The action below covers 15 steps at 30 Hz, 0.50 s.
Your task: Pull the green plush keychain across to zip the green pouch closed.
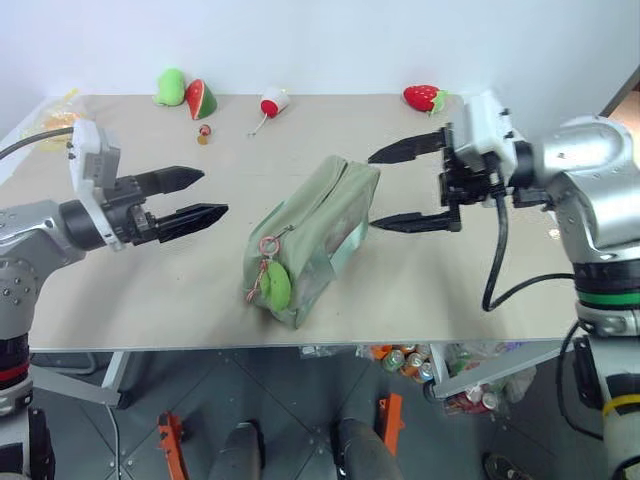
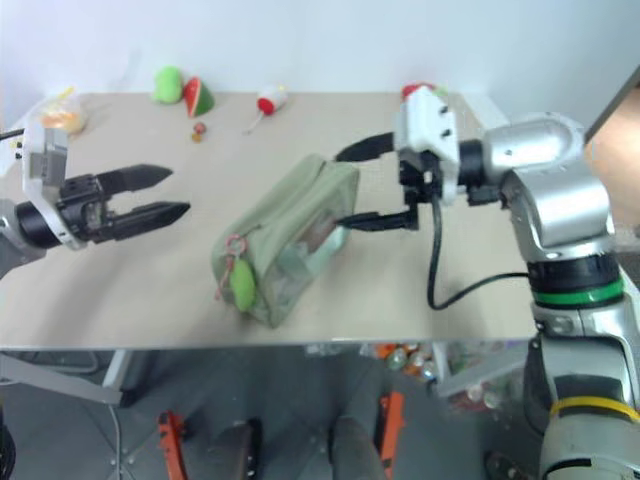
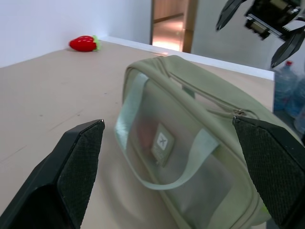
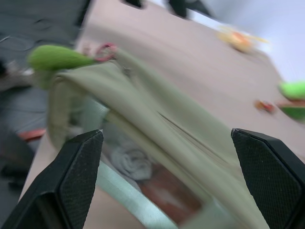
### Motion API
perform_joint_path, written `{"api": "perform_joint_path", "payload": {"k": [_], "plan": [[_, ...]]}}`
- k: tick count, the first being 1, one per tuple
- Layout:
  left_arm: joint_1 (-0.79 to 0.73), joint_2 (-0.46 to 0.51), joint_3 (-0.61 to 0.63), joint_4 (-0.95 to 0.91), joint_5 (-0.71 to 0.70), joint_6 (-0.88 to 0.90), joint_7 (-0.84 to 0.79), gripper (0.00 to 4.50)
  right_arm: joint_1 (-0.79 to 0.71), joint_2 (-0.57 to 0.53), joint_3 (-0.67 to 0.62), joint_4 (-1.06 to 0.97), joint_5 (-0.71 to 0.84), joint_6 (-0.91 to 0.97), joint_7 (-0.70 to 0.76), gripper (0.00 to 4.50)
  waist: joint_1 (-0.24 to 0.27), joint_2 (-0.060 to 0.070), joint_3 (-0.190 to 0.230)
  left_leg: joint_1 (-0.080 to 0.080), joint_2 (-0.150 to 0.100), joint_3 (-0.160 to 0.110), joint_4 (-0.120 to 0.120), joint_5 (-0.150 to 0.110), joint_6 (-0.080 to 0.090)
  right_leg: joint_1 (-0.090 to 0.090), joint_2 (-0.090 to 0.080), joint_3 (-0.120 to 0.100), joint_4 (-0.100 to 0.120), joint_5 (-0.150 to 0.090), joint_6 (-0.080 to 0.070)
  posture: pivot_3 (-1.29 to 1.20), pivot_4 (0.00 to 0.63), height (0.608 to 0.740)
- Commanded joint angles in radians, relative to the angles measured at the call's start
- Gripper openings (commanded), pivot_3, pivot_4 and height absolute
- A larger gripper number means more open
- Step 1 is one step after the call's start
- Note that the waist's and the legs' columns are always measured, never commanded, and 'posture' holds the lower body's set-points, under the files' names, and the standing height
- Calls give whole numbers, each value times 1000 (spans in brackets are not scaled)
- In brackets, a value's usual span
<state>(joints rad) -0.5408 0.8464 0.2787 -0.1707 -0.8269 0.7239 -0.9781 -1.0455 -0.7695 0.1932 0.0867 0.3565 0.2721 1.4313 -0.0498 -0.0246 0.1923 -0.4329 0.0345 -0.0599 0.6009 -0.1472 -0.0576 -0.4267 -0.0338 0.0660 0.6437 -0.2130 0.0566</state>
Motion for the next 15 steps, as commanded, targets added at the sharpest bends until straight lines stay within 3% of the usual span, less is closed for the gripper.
{"api": "perform_joint_path", "payload": {"k": [1, 9, 15], "plan": [[-28, 8, 12, -46, -31, 9, -9, 4500, -75, 47, 49, 85, -74, -123, 66, 4464, 0, 0, 0, 0, 0, 0, 0, 0, 0, 0, 0, 0, 0, 0, 0, 0, 150, 739], [7, -8, 40, -97, -83, 31, 28, 4500, -157, 145, 109, 283, -182, -294, 121, 4464, 0, -1, 1, 0, 0, 0, 0, 0, 0, 0, 0, 0, 2, 2, 3, 0, 150, 739], [37, -8, 59, -116, -98, 25, 52, 4500, -166, 168, 122, 359, -218, -370, 156, 2599, 1, -1, 1, 0, 0, 0, 0, 0, 0, 0, 0, 0, 2, 2, 3, 0, 150, 739]]}}
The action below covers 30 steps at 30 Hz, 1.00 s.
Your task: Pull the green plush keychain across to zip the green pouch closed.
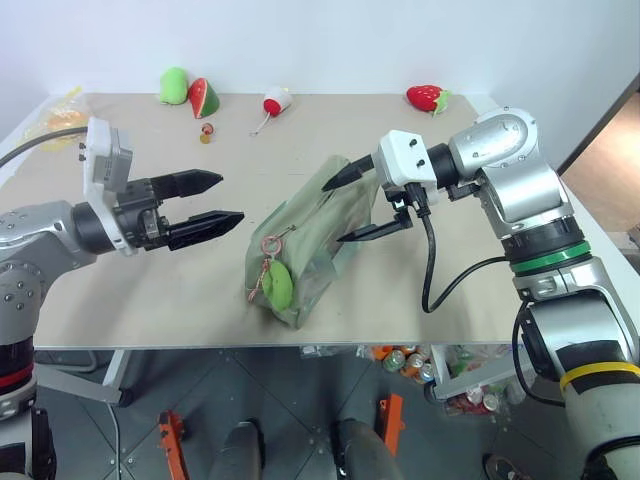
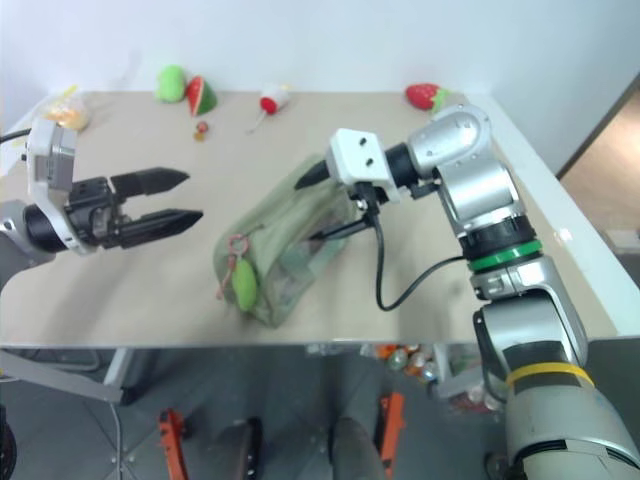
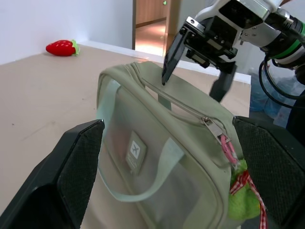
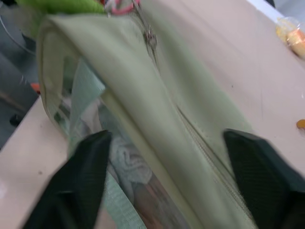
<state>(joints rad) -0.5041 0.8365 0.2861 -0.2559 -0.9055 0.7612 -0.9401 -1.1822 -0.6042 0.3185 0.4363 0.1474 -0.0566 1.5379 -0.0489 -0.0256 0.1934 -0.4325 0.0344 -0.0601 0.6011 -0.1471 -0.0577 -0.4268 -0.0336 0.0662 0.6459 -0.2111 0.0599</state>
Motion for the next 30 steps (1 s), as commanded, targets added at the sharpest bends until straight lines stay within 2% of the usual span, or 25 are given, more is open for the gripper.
{"api": "perform_joint_path", "payload": {"k": [1, 2, 3, 7, 8, 15, 18, 24, 30], "plan": [[1, 2, 53, -30, -21, -14, 17, 4500, -28, 4, -4, 16, -11, -47, 53, 2250, 0, 0, 0, 0, 0, 0, 0, 0, 0, 0, 0, 0, 0, 0, 0, 0, 150, 739], [2, 2, 56, -29, -23, -14, 21, 4500, -27, 6, -4, 22, -12, -51, 55, 2005, 0, 0, 0, 0, 0, 0, 0, 0, 0, 0, 0, 0, 0, 0, 0, 0, 150, 739], [1, 0, 59, -28, -29, -13, 27, 4500, -24, 7, -3, 29, -15, -56, 58, 1530, 0, 0, 0, 0, 0, 0, 0, 0, 0, 0, 0, 0, 0, 0, 0, 0, 150, 739], [-6, -4, 65, -29, -41, -11, 42, 4500, -5, 8, 0, 36, -18, -61, 69, 150, 0, 0, 0, 1, 0, 0, 0, 0, 0, 1, 0, 0, 1, 0, 0, 0, 150, 739], [-9, -6, 67, -28, -43, -11, 46, 4500, 1, 6, 1, 32, -16, -59, 72, 40, 0, 0, 0, 1, 0, 0, 0, 0, 0, 1, 0, 0, 1, 0, 0, 0, 150, 739], [-8, -8, 76, -19, -61, -12, 66, 4500, 35, -5, 20, 17, -5, -52, 76, 40, 0, 0, 0, 2, 0, 0, 0, 0, 0, 1, 0, 0, 1, 0, 0, 0, 150, 739], [-3, -9, 76, -20, -62, -15, 71, 4500, 25, 10, 7, 53, -35, -76, 29, 40, 0, 0, 0, 2, 0, 0, 0, 0, 0, 1, 0, 0, 1, 0, 0, 0, 150, 739], [23, -25, 97, -23, -71, -17, 89, 4500, -105, 55, -41, 236, -98, -60, -166, 40, -2, 0, 0, 3, 1, 0, 0, 2, -3, 1, 1, 1, 2, 1, -3, 0, 150, 739], [62, -47, 107, -32, -70, -24, 105, 4500, -219, 74, -54, 297, -127, 40, -228, 40, 1, -1, 0, 3, 1, 0, 1, 4, -5, 2, 1, 2, 2, 2, -4, 0, 150, 739]]}}
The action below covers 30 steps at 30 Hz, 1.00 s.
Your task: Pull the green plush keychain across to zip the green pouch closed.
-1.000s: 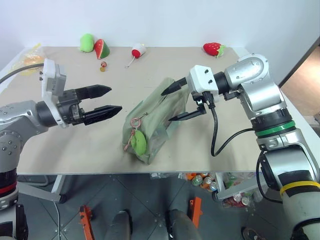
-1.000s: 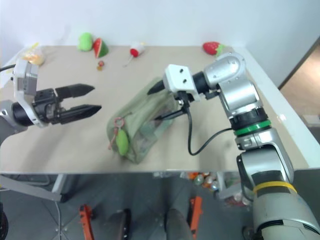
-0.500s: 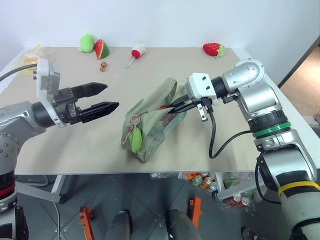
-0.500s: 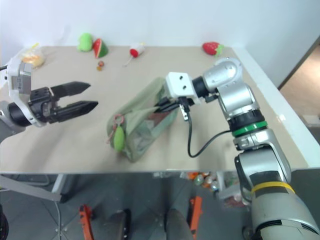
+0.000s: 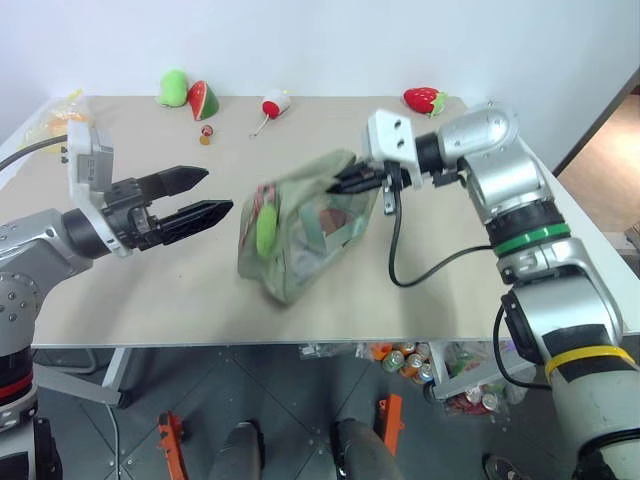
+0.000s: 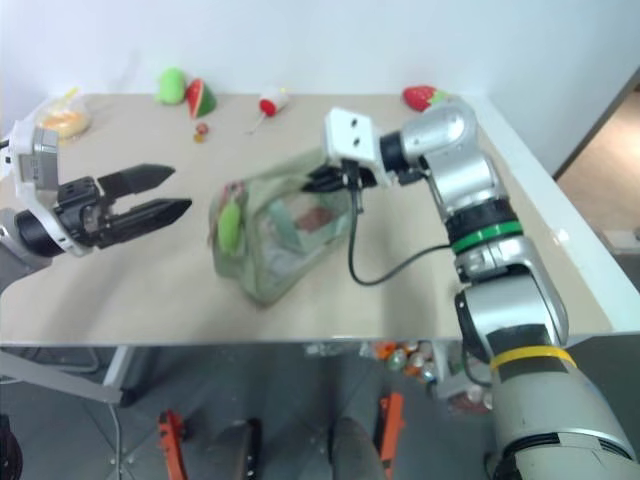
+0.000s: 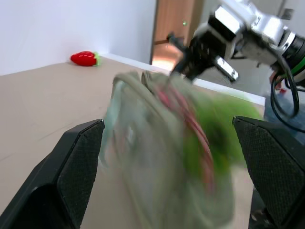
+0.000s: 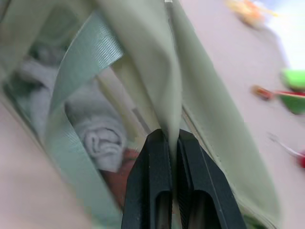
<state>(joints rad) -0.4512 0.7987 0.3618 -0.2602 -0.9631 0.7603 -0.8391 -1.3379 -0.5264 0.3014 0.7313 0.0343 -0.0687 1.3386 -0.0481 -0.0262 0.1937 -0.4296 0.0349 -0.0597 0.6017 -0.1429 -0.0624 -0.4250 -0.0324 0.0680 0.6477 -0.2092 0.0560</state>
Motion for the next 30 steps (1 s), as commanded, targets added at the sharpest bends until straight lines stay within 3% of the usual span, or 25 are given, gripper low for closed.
{"api": "perform_joint_path", "payload": {"k": [1, 9, 22, 30], "plan": [[14, -13, 31, -27, -10, -24, 7, 4500, -70, -6, -35, -6, -16, 71, -21, 40, 0, 0, 0, 0, 0, 0, 0, 0, 0, 0, 0, 0, 0, 0, 0, 0, 150, 739], [20, 5, 34, -3, 31, -51, -3, 4500, -95, 35, -15, -79, -90, 276, -107, 40, -1, 0, 0, -5, 0, 0, -3, 0, 0, -9, 0, 0, 2, 1, 3, 0, 150, 739], [-102, -3, 64, -26, -63, -34, 48, 4500, 81, 184, 10, -308, -78, 621, -198, 40, -3, 0, 0, -8, 6, 0, -1, 0, 0, -12, 7, 1, 3, 3, 1, 0, 150, 739], [-119, 0, 78, -3, -97, -30, 69, 4500, 15, 259, -44, -255, -30, 712, -260, 40, -26, -1, 0, -7, 14, 1, 0, 0, -1, -13, 15, 1, 3, 8, -5, 0, 150, 739]]}}
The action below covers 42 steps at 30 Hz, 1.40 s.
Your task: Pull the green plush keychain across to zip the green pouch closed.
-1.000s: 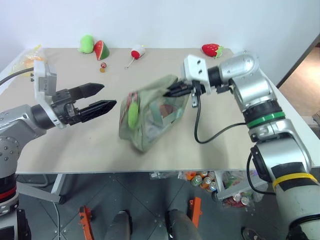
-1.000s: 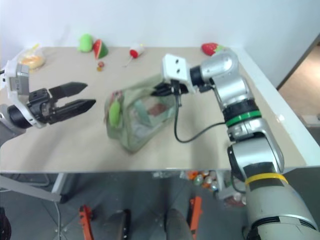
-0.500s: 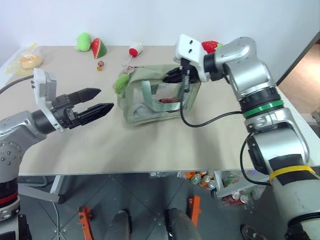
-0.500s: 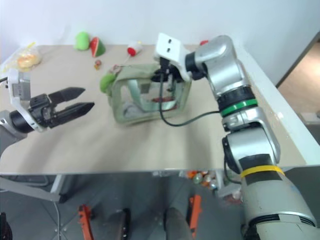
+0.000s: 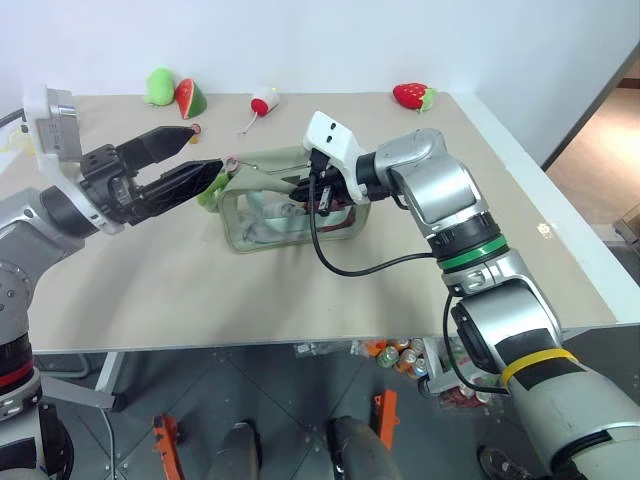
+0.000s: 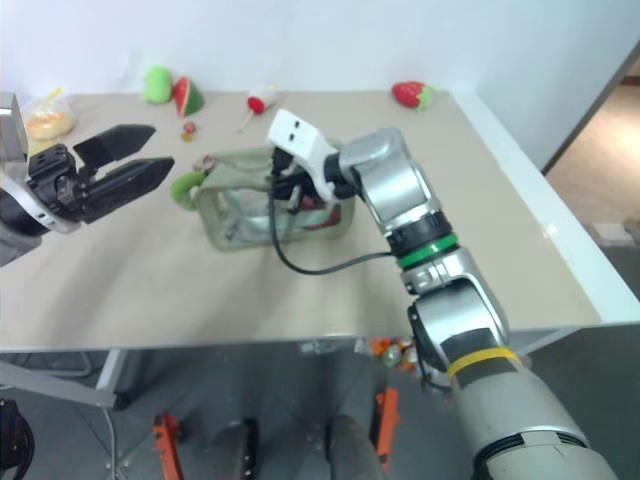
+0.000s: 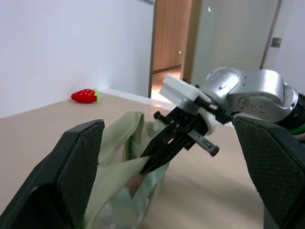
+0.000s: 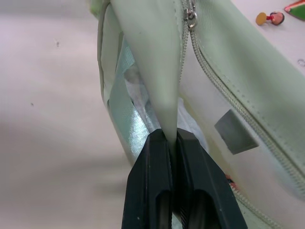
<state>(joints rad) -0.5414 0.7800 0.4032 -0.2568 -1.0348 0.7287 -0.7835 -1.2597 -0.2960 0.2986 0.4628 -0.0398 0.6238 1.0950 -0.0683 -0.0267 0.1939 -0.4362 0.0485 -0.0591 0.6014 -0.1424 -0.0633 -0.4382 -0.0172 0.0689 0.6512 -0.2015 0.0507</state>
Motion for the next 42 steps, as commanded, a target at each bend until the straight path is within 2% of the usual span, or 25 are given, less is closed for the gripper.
{"api": "perform_joint_path", "payload": {"k": [1, 10, 19, 20, 26, 29, 34, 42], "plan": [[-28, 17, 35, -4, -26, 2, 15, 4500, -76, 34, -49, 25, 50, 26, -23, 40, -10, 0, 0, 0, 0, 0, 0, 0, 0, 0, 0, 0, 0, 0, 0, 0, 150, 739], [-8, -10, 11, 21, -18, -2, 17, 4500, -136, 45, -58, 93, 69, 22, -48, 40, -12, 0, 0, -1, 1, 0, 0, 0, 0, -2, 1, 1, 1, 0, 0, 0, 150, 739], [-18, -8, 16, 35, -20, -3, 19, 4500, -105, 72, -58, 69, 97, 57, -59, 40, -12, 0, 0, -1, 1, 0, 0, 0, 0, -2, 2, 1, 1, 0, 0, 0, 150, 739], [-22, -6, 20, 37, -22, -2, 21, 4500, -99, 77, -64, 68, 104, 57, -60, 713, -12, 0, 0, -1, 1, 0, 0, 0, 0, -2, 2, 1, 1, 0, 0, 0, 150, 739], [-40, 3, 27, 51, -30, 2, 25, 4500, -115, 79, -116, 112, 158, 72, -73, 2725, -10, 0, 0, -2, 1, 0, 0, 0, 0, -2, 2, 1, 1, 0, 0, 0, 150, 739], [-46, 1, 20, 58, -24, 3, 20, 4500, -164, 53, -187, 167, 209, 67, -67, 2725, -9, 0, 0, -2, 1, 0, 0, 0, 0, -2, 2, 1, 1, 0, 0, 0, 150, 739], [-55, -2, 15, 77, -18, 3, 15, 4500, -188, -47, -242, 149, 269, 30, 30, 2725, -7, -1, 0, -2, 1, 0, -1, 0, 0, -2, 2, 1, 0, 0, 0, 0, 150, 739], [-49, -5, 46, 122, -22, -1, 19, 4500, -7, -250, -237, 7, 273, -47, 129, 2725, -7, -1, 0, -2, 1, 0, -1, 0, 0, -2, 2, 2, 0, -1, 0, 0, 150, 739]]}}
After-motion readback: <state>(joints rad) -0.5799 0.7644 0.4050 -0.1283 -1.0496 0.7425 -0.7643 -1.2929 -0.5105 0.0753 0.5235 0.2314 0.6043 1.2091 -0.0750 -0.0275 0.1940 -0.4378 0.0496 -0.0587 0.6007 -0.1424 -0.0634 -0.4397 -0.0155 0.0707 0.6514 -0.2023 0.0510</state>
